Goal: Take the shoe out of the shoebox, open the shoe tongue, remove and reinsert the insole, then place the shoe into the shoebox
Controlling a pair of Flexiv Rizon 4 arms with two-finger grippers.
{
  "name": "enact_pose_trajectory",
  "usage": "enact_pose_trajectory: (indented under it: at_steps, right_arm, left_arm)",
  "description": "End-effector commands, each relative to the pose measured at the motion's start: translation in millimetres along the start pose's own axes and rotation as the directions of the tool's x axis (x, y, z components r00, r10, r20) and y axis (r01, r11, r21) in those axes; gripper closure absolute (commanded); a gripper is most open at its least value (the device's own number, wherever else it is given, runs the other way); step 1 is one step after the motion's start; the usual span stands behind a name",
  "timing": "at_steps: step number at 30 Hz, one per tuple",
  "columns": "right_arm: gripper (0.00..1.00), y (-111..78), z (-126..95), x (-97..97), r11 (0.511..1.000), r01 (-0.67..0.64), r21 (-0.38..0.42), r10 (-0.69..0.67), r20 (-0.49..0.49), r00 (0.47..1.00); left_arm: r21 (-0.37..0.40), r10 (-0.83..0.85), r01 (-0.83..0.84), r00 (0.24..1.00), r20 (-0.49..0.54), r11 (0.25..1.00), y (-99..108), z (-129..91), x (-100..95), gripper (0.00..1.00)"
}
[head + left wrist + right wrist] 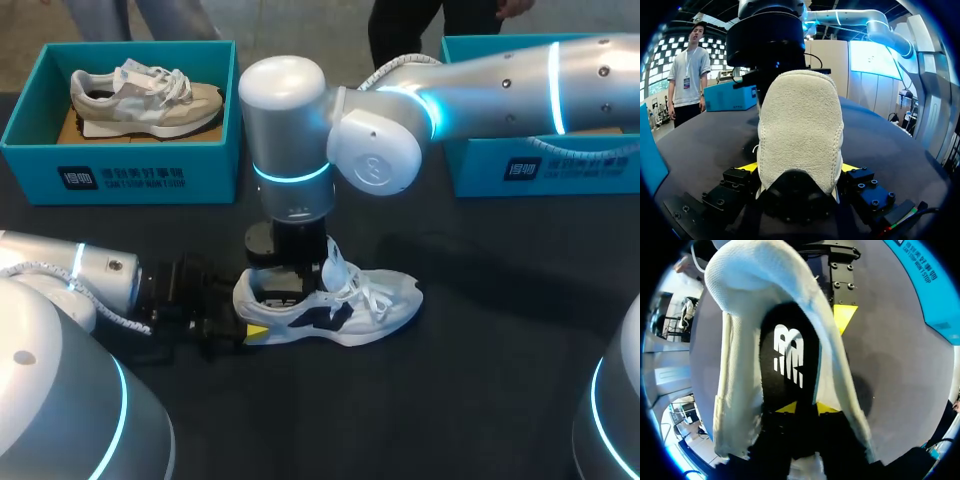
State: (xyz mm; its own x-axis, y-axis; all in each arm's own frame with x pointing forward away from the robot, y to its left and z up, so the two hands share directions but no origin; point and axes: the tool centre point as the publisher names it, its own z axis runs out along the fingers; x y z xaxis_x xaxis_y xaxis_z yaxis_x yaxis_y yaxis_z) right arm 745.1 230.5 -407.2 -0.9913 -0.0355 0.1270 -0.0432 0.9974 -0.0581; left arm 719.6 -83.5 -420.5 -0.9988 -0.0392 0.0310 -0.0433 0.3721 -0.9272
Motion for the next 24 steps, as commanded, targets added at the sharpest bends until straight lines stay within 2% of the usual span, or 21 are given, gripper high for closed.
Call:
enact_pose_trajectory:
  at_steps: [1,13,24]
  right_arm:
    - [1.00,6.0,24,15.1,1.000,-0.005,0.010,0.005,-0.001,1.000]
    - [1.00,-0.7,15,21.9,0.999,-0.050,0.017,0.050,0.027,0.998]
    - [1.00,-12.0,-14,26.5,0.993,-0.114,-0.022,0.116,0.065,0.991]
  left_arm:
    - [0.001,0.000,0.000,1.000,0.004,1.000,2,3,0.7,1.00]
    - [0.001,0.000,0.000,1.000,0.004,1.000,2,3,0.7,1.00]
    - [0.001,0.000,0.000,1.000,0.004,1.000,2,3,0.7,1.00]
